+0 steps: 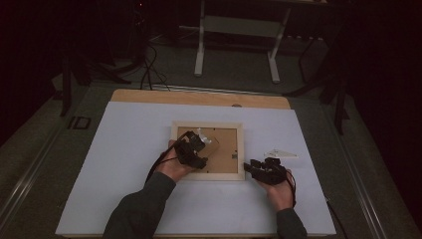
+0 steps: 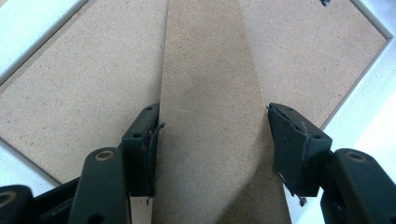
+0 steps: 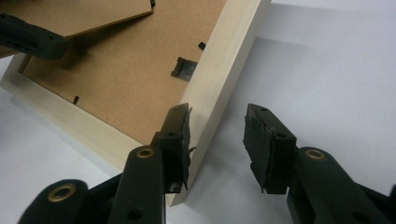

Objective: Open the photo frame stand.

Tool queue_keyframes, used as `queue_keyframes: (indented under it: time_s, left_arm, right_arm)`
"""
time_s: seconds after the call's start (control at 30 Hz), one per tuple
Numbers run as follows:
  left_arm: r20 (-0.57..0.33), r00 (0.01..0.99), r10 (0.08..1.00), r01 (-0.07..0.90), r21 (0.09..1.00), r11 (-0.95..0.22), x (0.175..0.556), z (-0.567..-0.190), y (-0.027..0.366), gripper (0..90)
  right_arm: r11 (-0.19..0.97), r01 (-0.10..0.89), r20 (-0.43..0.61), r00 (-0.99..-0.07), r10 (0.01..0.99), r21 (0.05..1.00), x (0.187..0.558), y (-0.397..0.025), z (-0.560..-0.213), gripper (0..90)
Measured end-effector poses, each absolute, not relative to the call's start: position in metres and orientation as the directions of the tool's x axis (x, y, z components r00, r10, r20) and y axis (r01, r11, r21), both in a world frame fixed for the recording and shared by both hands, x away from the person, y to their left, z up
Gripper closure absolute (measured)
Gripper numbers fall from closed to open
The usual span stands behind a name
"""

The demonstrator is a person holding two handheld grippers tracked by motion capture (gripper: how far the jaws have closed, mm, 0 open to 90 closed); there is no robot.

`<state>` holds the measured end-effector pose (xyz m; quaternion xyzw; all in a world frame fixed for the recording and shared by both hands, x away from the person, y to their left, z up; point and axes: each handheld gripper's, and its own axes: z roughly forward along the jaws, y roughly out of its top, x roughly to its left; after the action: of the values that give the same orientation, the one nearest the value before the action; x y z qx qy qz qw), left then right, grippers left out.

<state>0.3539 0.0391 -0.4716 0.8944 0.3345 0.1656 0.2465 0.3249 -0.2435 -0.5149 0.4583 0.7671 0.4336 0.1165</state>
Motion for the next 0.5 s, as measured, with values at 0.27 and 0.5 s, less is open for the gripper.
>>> queue_keyframes:
  time_s: [0.27, 0.5]
  left_arm:
    - [0.149, 0.715, 0.683, 0.504, 0.566, -0.652, 0.349, -0.472, 0.039, 40.5]
    - [0.174, 0.709, 0.684, 0.487, 0.582, -0.652, 0.343, -0.472, 0.040, 40.5]
  right_arm:
    - [0.200, 0.594, 0.213, -0.551, 0.806, 0.779, 0.325, -0.245, -0.511, 60.0]
    - [0.207, 0.592, 0.208, -0.556, 0.805, 0.779, 0.327, -0.242, -0.510, 60.0]
